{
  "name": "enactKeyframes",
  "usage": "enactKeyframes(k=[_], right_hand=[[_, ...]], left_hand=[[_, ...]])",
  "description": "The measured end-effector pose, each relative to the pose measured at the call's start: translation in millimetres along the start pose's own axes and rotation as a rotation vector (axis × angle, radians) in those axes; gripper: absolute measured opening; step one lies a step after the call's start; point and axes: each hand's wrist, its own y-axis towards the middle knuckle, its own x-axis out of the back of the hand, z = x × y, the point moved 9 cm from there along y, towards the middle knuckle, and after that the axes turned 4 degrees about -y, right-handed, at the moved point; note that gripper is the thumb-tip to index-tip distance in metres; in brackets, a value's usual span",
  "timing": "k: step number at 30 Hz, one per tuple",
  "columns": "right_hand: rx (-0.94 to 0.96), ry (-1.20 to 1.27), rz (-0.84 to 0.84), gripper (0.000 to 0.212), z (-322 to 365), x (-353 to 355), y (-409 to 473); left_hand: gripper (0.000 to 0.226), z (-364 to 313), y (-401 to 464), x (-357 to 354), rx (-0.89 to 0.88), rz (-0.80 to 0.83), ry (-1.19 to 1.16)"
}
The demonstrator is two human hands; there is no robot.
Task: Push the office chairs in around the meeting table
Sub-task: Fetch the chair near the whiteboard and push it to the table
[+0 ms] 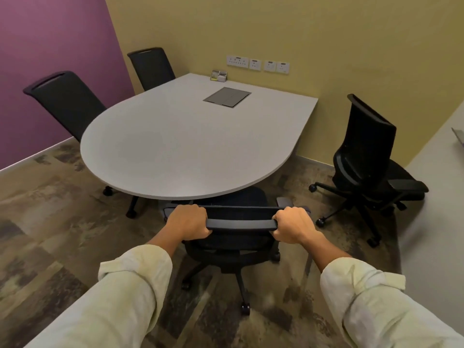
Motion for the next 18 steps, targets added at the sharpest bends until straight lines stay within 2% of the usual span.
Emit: enactKeyframes(k=[8, 14, 18], right_hand=[[0.152, 0.016, -0.016, 0.033, -53.0, 4.5, 24.3], [0.25, -0.066, -0.081, 0.027, -78.8, 10.2, 34.5], [0.267, -0.006, -0.091, 0.025, -91.8, 11.1, 38.5]], left_hand=[[0.036, -44.7, 21.8, 4.5, 0.143, 0.001, -0.086], [0.039, -67.7, 31.9, 3.9, 0.214, 0.017, -0.064], [0.042, -74.7, 38.6, 4.2, 0.239, 0.014, -0.069]])
